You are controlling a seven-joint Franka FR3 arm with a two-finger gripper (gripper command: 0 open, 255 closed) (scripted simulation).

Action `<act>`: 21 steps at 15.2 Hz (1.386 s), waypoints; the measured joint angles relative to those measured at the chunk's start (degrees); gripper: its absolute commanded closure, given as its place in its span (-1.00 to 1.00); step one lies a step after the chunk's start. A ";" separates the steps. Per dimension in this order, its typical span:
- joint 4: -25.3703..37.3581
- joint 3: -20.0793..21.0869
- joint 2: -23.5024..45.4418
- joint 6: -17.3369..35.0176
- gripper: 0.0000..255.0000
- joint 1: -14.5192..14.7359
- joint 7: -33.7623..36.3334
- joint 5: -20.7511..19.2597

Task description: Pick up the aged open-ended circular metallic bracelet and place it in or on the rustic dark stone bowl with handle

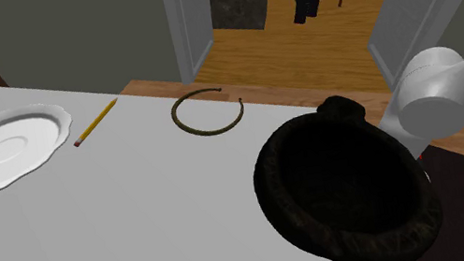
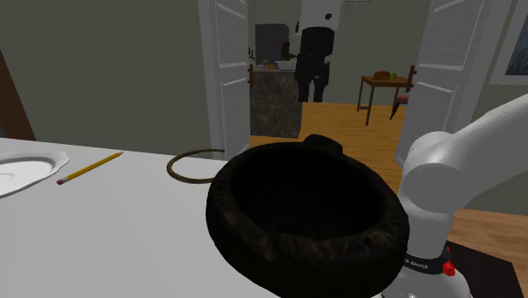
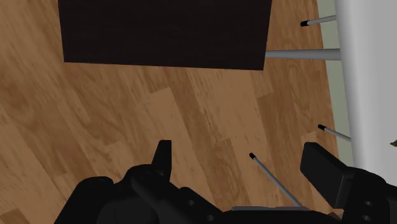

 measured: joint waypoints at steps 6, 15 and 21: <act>-1.63 7.65 -1.83 0.17 -1.00 -1.53 13.64 5.07; 2.37 25.63 2.92 2.98 -1.00 -5.81 45.30 16.16; 7.67 36.26 10.03 6.57 -1.00 -10.28 63.89 19.84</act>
